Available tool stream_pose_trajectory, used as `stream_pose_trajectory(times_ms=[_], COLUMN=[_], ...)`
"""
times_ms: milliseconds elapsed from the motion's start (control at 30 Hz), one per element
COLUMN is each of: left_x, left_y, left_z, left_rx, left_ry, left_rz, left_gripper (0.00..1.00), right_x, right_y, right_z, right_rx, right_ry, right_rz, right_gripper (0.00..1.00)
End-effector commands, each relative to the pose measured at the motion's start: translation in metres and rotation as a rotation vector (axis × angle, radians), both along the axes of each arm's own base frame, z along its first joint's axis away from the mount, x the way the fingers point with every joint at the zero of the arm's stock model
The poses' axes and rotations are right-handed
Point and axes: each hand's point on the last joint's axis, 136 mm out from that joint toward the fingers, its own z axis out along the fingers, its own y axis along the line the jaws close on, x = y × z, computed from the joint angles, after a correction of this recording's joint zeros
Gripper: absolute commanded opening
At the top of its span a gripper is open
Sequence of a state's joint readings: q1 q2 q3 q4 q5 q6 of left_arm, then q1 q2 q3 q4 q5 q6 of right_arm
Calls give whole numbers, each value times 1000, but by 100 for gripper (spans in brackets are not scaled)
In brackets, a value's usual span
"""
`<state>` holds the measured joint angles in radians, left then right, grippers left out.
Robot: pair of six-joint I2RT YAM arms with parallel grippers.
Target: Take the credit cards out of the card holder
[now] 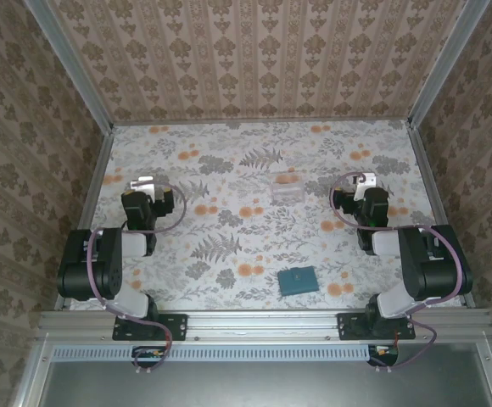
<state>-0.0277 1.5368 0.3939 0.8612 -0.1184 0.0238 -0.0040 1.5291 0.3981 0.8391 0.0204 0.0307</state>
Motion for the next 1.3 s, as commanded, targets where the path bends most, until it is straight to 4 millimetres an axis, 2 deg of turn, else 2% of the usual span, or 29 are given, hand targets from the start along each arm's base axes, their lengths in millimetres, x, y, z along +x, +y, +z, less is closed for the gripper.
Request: stream_pose_trajectory(times_ms=[0, 1000, 1100, 1267], left_x=[2, 2, 2, 2], left_y=[-5, -4, 0, -5], left_z=[4, 4, 11, 26], left_rx=[16, 15, 31, 63], left_ry=[-18, -21, -19, 7], left_rz=[-24, -22, 16, 9], left_gripper=[100, 100, 100, 100], right_x=[4, 5, 7, 15], right_y=[5, 2, 2, 4], right_z=[7, 9, 15, 26], right_rx=[8, 2, -1, 5], right_ry=[-22, -9, 18, 125], right_rz=[19, 6, 1, 1], right_gripper=[100, 100, 100, 100])
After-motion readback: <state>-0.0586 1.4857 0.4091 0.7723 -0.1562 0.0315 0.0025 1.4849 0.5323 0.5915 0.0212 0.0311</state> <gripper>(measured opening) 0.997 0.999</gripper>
